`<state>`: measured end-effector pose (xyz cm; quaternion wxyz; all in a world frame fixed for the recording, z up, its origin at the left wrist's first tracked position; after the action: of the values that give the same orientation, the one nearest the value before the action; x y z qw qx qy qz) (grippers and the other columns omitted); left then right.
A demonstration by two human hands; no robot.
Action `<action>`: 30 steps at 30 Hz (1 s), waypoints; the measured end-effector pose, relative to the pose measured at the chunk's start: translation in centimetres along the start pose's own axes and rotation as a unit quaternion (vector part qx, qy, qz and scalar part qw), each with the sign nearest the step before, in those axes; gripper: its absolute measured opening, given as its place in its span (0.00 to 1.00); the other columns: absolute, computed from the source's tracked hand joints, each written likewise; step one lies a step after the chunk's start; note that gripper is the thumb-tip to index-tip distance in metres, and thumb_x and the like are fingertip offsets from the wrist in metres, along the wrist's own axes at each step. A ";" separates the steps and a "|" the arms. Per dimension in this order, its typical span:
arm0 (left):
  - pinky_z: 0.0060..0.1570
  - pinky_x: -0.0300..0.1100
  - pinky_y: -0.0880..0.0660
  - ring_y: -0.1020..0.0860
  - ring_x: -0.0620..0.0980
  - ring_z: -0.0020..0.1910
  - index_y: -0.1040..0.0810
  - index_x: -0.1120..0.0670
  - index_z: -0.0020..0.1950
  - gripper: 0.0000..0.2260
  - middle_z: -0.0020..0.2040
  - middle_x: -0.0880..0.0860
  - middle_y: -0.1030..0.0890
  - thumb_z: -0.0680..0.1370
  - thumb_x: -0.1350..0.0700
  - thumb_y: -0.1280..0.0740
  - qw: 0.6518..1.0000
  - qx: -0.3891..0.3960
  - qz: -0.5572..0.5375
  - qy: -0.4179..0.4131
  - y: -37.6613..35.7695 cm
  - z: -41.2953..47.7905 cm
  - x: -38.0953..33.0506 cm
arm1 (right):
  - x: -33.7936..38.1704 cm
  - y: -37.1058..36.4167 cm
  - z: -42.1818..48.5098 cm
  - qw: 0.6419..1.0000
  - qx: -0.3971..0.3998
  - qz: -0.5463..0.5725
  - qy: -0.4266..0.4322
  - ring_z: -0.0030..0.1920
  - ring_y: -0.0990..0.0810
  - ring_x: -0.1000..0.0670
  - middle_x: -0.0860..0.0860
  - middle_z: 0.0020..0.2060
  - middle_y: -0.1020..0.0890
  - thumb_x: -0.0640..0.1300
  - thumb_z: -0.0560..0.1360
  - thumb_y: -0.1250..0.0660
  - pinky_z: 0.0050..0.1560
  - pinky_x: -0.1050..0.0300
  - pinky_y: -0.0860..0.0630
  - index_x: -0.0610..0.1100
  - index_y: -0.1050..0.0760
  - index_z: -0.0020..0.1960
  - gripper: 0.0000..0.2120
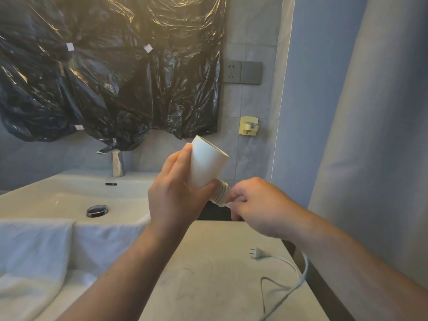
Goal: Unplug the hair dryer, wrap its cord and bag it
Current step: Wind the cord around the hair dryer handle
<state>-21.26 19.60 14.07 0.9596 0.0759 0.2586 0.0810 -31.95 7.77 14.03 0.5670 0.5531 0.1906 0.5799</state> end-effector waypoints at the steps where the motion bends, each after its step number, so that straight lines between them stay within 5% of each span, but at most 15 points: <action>1: 0.46 0.40 0.30 0.26 0.45 0.55 0.28 0.50 0.72 0.39 0.64 0.46 0.22 0.62 0.44 0.26 1.000 0.014 -0.002 -0.002 -0.2 0.0 0.0 | 0.3 0.3 0.1 1.000 0.000 -0.017 0.012 0.36 0.21 0.53 0.54 0.36 0.16 0.42 0.73 0.38 0.34 0.59 0.26 0.50 0.19 0.43 0.09; 7: 0.48 0.40 0.28 0.26 0.41 0.54 0.28 0.44 0.71 0.38 0.60 0.42 0.22 0.60 0.44 0.26 0.997 0.068 -0.038 0.012 0.0 0.7 0.2 | -0.8 1.8 1.1 0.997 -0.051 -0.007 0.060 0.44 0.20 0.52 0.53 0.39 0.16 0.44 0.74 0.34 0.47 0.51 0.22 0.50 0.20 0.44 0.04; 11: 0.53 0.46 0.23 0.22 0.45 0.54 0.26 0.43 0.68 0.36 0.57 0.42 0.21 0.60 0.45 0.23 0.994 0.054 -0.088 0.020 1.0 1.3 -0.2 | -2.5 1.9 1.5 0.995 -0.052 0.078 0.040 0.38 0.23 0.55 0.54 0.36 0.19 0.48 0.76 0.33 0.43 0.54 0.26 0.48 0.21 0.43 0.05; 16: 0.47 0.54 0.20 0.18 0.50 0.50 0.24 0.30 0.52 0.25 0.50 0.43 0.17 0.60 0.47 0.21 0.981 0.084 -0.170 0.038 1.0 1.5 -0.5 | -3.6 1.0 1.4 0.972 0.023 0.232 0.006 0.35 0.23 0.52 0.54 0.32 0.20 0.50 0.77 0.33 0.39 0.53 0.26 0.49 0.25 0.39 0.09; 18: 0.50 0.52 0.20 0.20 0.49 0.52 0.25 0.31 0.56 0.28 0.53 0.42 0.19 0.59 0.45 0.22 0.982 0.100 -0.156 0.028 0.9 1.4 -0.6 | -4.0 0.6 1.4 0.966 0.011 0.258 0.007 0.35 0.24 0.51 0.53 0.31 0.20 0.48 0.76 0.32 0.39 0.52 0.28 0.48 0.25 0.38 0.09; 21: 0.55 0.44 0.28 0.27 0.51 0.60 0.34 0.46 0.73 0.50 0.63 0.46 0.24 0.53 0.39 0.20 0.986 0.161 0.010 -0.039 0.0 1.0 -1.6 | -4.7 0.1 1.4 0.961 -0.017 0.275 0.002 0.33 0.26 0.52 0.53 0.30 0.22 0.48 0.75 0.31 0.38 0.53 0.30 0.49 0.26 0.36 0.10; 24: 0.59 0.45 0.31 0.30 0.53 0.65 0.45 0.52 0.78 0.63 0.69 0.50 0.29 0.51 0.33 0.20 0.975 0.188 0.088 -0.074 -0.6 0.3 -2.2 | -5.0 0.2 1.4 0.959 -0.029 0.280 0.003 0.33 0.27 0.51 0.50 0.31 0.23 0.47 0.76 0.31 0.37 0.53 0.31 0.48 0.26 0.37 0.10; 28: 0.58 0.45 0.28 0.29 0.50 0.65 0.42 0.49 0.77 0.58 0.69 0.47 0.29 0.53 0.34 0.20 0.975 0.196 0.050 -0.092 -0.8 0.4 -2.2 | -4.9 0.0 1.2 0.948 -0.013 0.319 0.010 0.34 0.27 0.51 0.49 0.32 0.22 0.46 0.74 0.29 0.38 0.54 0.31 0.45 0.26 0.38 0.09; 30: 0.53 0.44 0.26 0.25 0.46 0.58 0.34 0.43 0.70 0.49 0.61 0.42 0.26 0.52 0.39 0.21 0.982 0.180 -0.048 -0.023 -0.5 0.8 -1.5 | -4.5 0.0 1.0 0.939 0.004 0.342 0.019 0.33 0.26 0.52 0.50 0.31 0.22 0.51 0.67 0.27 0.37 0.57 0.30 0.44 0.26 0.37 0.12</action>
<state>-22.07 18.72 15.43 0.9387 0.2366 0.2503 -0.0143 -32.26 3.46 12.39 0.3284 0.5763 0.0027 0.7483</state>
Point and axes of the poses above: each hand's wrist, its own z-axis towards the middle knuckle, its own y-axis out of the back of the hand, x = y × z, the point moved 7 cm from there along z, towards the middle knuckle
